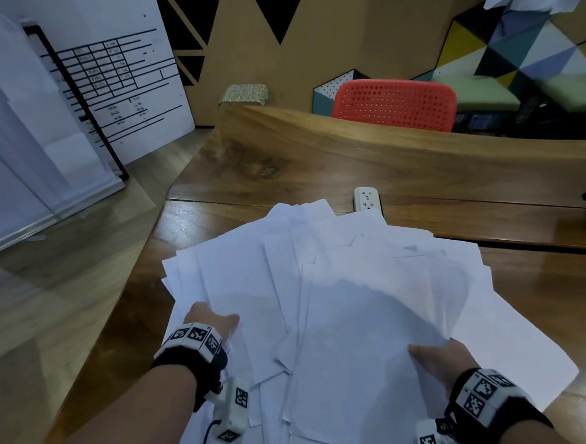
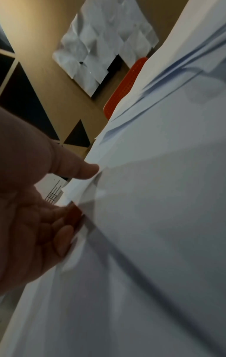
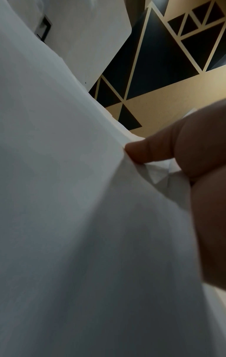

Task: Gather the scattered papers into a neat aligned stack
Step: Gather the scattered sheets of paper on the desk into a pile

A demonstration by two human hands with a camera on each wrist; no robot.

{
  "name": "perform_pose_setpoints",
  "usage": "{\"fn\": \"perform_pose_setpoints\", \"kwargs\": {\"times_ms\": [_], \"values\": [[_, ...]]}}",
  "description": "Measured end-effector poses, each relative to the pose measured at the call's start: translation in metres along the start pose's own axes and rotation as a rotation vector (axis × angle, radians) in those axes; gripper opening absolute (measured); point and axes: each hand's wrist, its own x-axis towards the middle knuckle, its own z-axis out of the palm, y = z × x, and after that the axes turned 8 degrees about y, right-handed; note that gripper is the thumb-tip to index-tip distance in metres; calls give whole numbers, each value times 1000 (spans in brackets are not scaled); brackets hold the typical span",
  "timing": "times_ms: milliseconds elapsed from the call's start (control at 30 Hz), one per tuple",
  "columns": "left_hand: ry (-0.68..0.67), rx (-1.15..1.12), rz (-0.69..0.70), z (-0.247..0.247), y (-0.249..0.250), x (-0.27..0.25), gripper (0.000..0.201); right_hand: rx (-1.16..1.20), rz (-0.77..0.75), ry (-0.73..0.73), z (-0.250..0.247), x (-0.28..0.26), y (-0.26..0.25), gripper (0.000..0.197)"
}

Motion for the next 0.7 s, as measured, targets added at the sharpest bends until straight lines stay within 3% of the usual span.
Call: {"fn": "perform_pose_setpoints", "kwargs": {"times_ms": [133, 267, 467, 533, 700], "values": [[-35, 50, 82, -1, -2, 4, 25, 11, -5, -5, -1, 2, 2, 30], [121, 175, 28, -7, -5, 9, 27, 18, -24, -9, 0, 3, 3, 33], [107, 106, 142, -10, 0, 4, 7, 23, -40, -24, -1, 3, 4, 32], [173, 63, 222, -18, 9, -4, 7, 25, -42, -36, -1, 1, 3, 29], [339, -321, 555, -66, 51, -27, 5, 20, -49, -58, -4, 1, 1, 28]]}}
